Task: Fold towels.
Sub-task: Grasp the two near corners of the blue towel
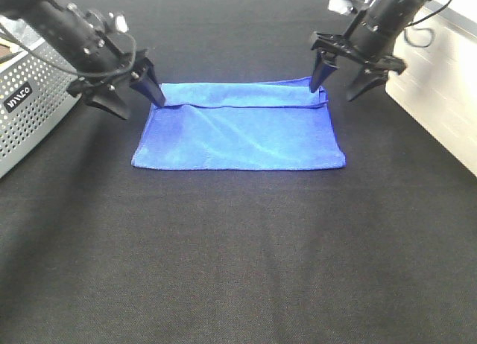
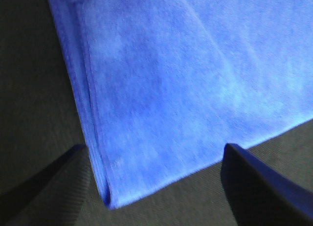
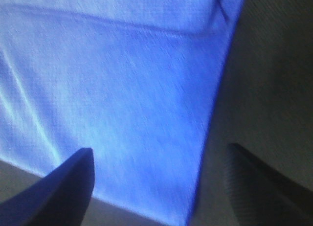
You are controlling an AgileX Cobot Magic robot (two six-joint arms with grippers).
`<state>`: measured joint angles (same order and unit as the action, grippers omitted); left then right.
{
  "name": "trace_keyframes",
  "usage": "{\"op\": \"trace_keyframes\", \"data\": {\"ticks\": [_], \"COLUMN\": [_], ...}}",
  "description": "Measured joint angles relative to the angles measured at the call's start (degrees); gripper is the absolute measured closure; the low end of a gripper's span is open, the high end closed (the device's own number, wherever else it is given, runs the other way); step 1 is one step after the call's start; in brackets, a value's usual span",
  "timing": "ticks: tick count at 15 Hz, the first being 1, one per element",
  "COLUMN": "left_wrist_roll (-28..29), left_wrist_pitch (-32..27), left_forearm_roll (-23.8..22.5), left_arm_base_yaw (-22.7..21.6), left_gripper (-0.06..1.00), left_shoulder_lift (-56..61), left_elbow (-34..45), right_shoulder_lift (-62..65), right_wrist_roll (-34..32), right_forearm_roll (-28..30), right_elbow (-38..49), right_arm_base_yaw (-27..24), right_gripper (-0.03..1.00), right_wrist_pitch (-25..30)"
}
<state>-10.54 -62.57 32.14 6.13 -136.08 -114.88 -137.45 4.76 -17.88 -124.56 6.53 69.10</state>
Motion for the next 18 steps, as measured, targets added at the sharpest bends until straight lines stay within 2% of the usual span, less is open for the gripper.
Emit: {"op": "trace_keyframes", "data": {"ticks": [2,3,4,5,7,9,11,15,18], "left_wrist_roll": [0.3,0.3,0.3,0.3,0.3,0.3,0.3,-1.0,-5.9], "left_wrist_pitch": [3.3,7.9,11.5,11.5,18.2,21.8,23.7,28.6,30.1], "left_forearm_roll": [0.1,0.1,0.1,0.1,0.1,0.2,0.4,5.0,9.6], "left_arm_base_yaw": [0.0,0.0,0.0,0.0,0.0,0.0,0.0,0.5,2.3], "left_gripper": [0.23,0.23,0.23,0.23,0.23,0.23,0.23,0.23,0.23], "left_shoulder_lift": [5.4,9.9,12.5,12.5,17.0,18.3,17.8,15.0,10.7], "left_elbow": [8.7,17.1,22.2,22.2,31.2,36.3,37.7,37.7,36.4], "right_shoulder_lift": [4.8,8.3,11.1,11.1,15.7,17.2,17.1,15.4,12.5], "right_wrist_roll": [-0.2,-0.5,-0.6,-0.6,-0.3,1.0,2.2,3.4,8.5], "right_forearm_roll": [1.3,1.4,1.5,1.5,1.4,0.6,0.3,-0.8,-6.7], "right_elbow": [8.0,14.7,20.0,20.0,29.3,35.7,39.0,39.6,39.6], "right_arm_base_yaw": [0.0,0.0,0.0,0.0,0.0,0.0,0.0,0.0,0.0], "right_gripper": [0.27,0.27,0.27,0.27,0.27,0.27,0.27,0.27,0.27], "right_wrist_pitch": [-0.4,-3.2,-6.1,-6.1,-12.5,-17.1,-20.6,-25.4,-26.0]}}
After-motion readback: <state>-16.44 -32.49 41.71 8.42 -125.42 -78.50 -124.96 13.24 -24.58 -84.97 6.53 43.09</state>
